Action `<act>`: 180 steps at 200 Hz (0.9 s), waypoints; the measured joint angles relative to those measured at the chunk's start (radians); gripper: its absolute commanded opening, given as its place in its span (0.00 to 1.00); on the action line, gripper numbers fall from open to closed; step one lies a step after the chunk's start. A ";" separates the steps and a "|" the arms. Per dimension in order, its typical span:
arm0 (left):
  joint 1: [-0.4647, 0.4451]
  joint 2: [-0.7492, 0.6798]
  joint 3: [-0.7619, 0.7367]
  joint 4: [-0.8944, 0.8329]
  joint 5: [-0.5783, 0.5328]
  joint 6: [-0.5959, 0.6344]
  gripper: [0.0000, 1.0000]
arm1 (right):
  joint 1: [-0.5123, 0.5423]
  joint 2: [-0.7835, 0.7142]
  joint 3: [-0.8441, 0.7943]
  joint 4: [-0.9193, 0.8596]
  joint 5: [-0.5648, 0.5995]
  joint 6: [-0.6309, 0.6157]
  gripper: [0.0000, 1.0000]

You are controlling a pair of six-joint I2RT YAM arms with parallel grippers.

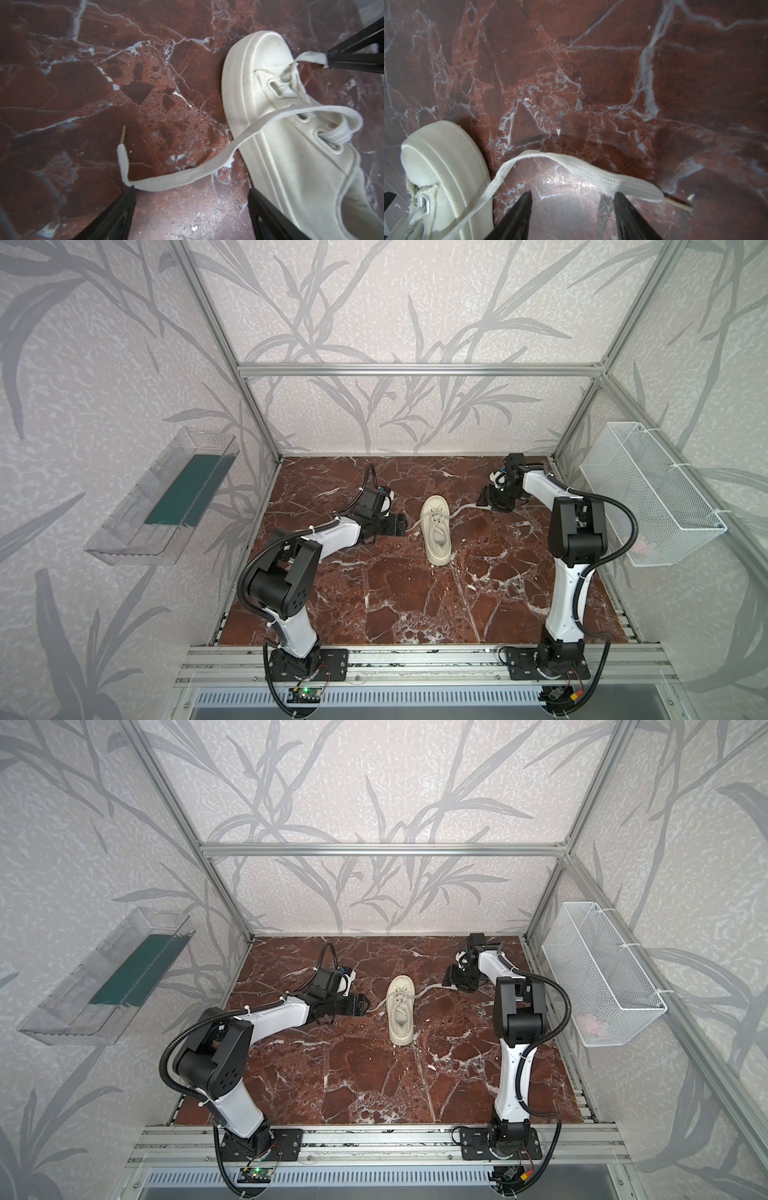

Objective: Tie the shoes

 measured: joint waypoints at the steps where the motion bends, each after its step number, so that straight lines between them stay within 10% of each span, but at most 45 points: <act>1: 0.000 0.001 0.002 -0.003 -0.002 0.001 0.84 | 0.000 0.000 0.000 0.000 0.000 0.000 0.63; 180: 0.002 0.020 0.032 -0.125 -0.066 0.042 0.84 | -0.002 0.051 0.095 -0.016 0.027 -0.053 0.64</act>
